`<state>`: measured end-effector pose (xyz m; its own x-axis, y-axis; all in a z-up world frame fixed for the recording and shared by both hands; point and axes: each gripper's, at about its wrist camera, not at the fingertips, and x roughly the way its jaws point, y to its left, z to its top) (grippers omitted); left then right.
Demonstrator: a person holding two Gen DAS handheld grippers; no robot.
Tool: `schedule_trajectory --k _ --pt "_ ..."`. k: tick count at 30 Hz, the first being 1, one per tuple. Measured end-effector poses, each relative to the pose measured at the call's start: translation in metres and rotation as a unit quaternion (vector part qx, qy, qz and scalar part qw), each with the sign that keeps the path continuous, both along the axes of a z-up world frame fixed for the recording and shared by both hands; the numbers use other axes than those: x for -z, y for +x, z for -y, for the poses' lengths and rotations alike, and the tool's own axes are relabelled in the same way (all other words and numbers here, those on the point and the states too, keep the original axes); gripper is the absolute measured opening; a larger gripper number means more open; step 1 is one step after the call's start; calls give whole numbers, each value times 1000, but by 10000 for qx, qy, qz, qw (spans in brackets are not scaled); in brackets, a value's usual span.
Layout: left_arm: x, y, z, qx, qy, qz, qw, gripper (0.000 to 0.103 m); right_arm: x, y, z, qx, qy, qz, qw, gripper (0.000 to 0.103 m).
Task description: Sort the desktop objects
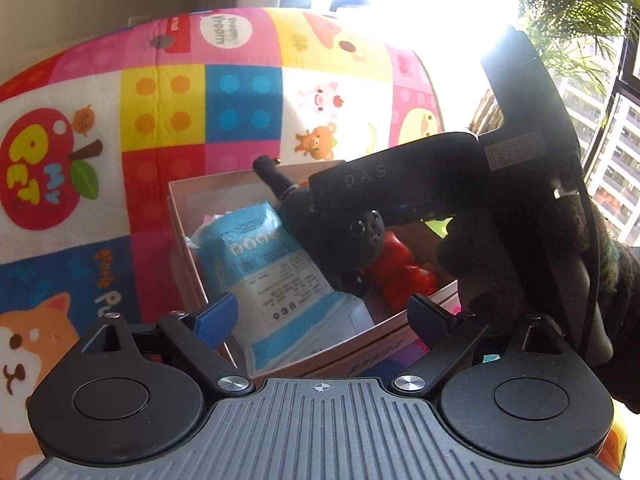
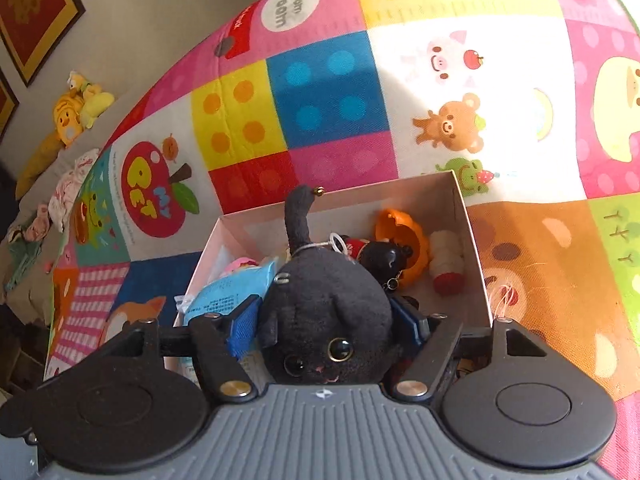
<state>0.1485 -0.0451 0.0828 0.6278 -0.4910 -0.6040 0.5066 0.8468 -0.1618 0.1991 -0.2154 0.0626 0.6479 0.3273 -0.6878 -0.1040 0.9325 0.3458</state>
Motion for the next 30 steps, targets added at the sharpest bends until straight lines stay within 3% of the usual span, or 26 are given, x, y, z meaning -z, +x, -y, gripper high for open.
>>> schedule_trajectory --k 4,7,10,17,22,26,30 --pt "-1 4 2 -12 -19 6 10000 96 -15 -15 2 -147 -250 303 9991 70" --pt "1 6 6 30 -24 10 10000 96 -21 -21 5 -123 -719 387 9966 61" --pt "2 11 12 68 -46 -6 10000 96 -22 -28 7 -200 -950 404 9945 59" --pt "9 24 26 162 94 24 9998 99 -19 -39 19 -124 -857 276 9959 58" --pt "1 9 15 41 162 200 9997 99 -23 -59 42 41 -549 438 9975 56" --pt "-4 -19 -4 -187 195 649 9975 100 -23 -74 58 414 -752 680 9940 57" --pt "6 -32 -13 -362 242 595 9973 100 -9 -73 65 630 -955 488 9922 59"
